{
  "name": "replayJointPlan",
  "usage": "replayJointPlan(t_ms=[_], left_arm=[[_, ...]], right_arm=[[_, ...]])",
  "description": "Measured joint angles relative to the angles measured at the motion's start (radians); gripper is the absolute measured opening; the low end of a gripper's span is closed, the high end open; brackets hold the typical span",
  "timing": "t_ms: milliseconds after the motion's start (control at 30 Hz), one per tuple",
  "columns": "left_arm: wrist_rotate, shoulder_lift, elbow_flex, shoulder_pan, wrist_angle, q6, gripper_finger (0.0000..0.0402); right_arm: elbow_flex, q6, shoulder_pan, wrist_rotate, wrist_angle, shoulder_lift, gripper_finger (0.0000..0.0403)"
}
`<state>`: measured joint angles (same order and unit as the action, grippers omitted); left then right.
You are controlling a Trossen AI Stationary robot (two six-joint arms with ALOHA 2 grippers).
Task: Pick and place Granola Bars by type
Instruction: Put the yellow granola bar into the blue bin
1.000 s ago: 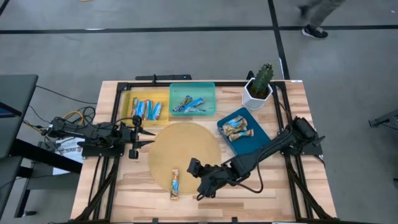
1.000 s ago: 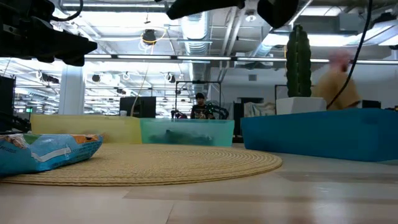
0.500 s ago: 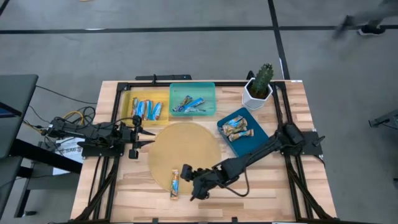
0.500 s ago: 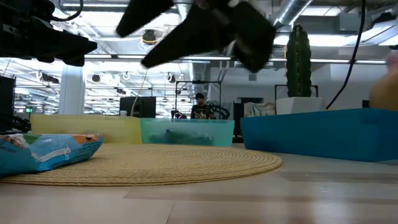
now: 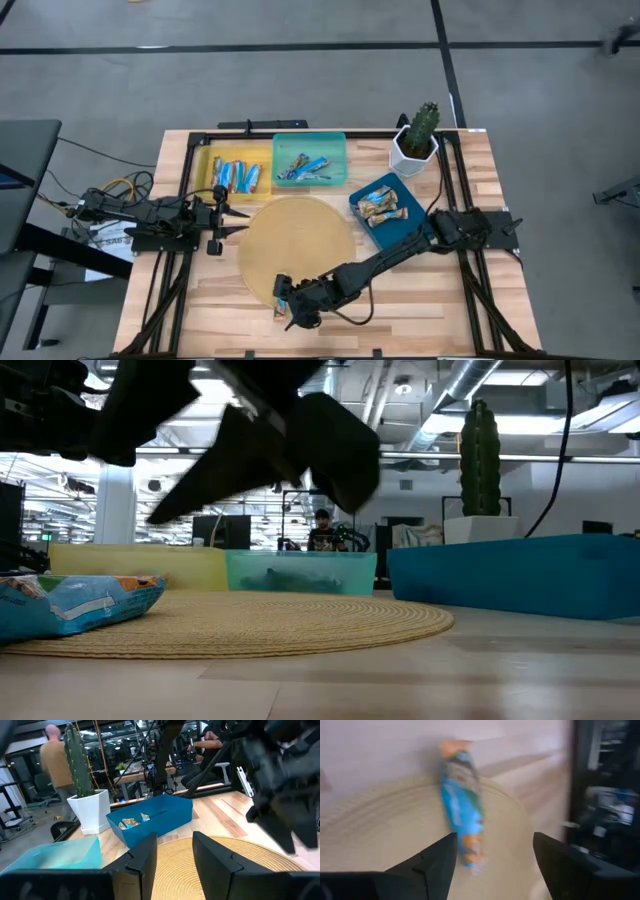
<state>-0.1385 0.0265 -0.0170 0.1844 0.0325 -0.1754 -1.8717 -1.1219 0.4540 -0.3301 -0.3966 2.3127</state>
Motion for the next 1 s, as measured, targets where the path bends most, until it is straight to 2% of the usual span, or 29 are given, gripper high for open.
replayJointPlan(t_ms=[200, 433, 867, 1000], left_arm=[[0.0, 0.0, 0.0, 0.0, 0.0, -0.004, 0.0119], [0.0, 0.0, 0.0, 0.0, 0.0, -0.004, 0.0119], [0.0, 0.0, 0.0, 0.0, 0.0, 0.0, 0.0119], [0.0, 0.0, 0.0, 0.0, 0.0, -0.001, 0.0119]], right_arm=[[-0.131, 0.015, -0.012, 0.071, -0.14, 0.077, 0.0255], [-0.218, 0.013, -0.025, 0.117, -0.178, 0.146, 0.0255], [-0.222, -0.011, -0.052, 0.159, -0.2, 0.15, 0.0255], [-0.222, -0.012, -0.057, 0.167, -0.156, 0.178, 0.0255]])
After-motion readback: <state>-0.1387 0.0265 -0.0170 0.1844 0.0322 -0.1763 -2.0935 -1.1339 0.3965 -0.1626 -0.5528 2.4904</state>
